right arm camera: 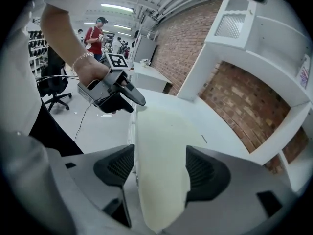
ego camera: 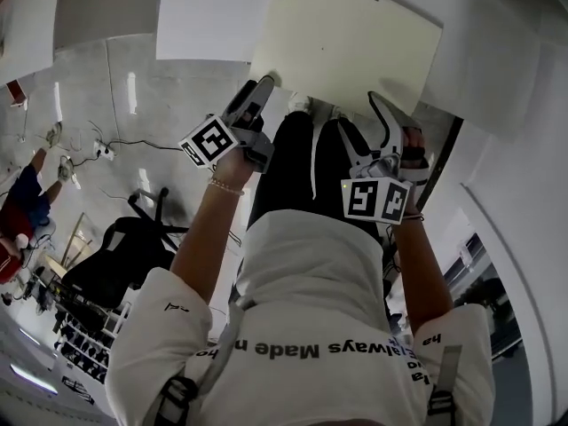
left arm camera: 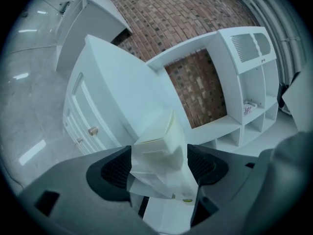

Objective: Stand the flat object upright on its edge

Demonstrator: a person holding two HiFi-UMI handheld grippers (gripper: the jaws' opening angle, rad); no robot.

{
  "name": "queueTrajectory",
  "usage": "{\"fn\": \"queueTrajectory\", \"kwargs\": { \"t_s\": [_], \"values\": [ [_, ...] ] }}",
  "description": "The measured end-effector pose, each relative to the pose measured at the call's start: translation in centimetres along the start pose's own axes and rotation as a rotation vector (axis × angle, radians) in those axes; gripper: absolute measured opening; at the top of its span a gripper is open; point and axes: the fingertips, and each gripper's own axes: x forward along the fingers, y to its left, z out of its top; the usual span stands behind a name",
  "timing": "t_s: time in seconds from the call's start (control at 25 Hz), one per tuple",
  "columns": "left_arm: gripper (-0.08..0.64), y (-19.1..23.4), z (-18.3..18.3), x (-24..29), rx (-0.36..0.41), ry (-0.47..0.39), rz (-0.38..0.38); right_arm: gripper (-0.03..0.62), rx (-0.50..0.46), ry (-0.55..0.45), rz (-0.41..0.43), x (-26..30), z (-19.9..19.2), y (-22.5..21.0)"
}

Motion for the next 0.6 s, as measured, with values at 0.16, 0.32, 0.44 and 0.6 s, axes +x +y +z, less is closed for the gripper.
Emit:
{"fn": "queueTrajectory", "kwargs": {
  "t_s": [0.16,0.32,0.44,0.6],
  "values": [
    [0.327,0.8,-0.5,1.2,-0.122,-0.034,-0.062,0.284,-0.031,0.038,0.019,1.7,-2.0,1.1],
    [0.328,0.5,-0.2,1.7,-0.159,-0.061,-0.134,0.284,-0.075,0.057,0.012,3.0,-3.2,1.8],
    [0.327,0.2,0.1,1.9,-0.146,-0.068,-0.167,0.282,-0.123,0.057,-0.027,3.2,-3.4,1.6],
    [0.296,-0.5,0.4,1.6,-0.152,-0.076,-0.172,0.279,-0.125,0.049,-0.034,3.1,-3.3,1.6]
  ]
}}
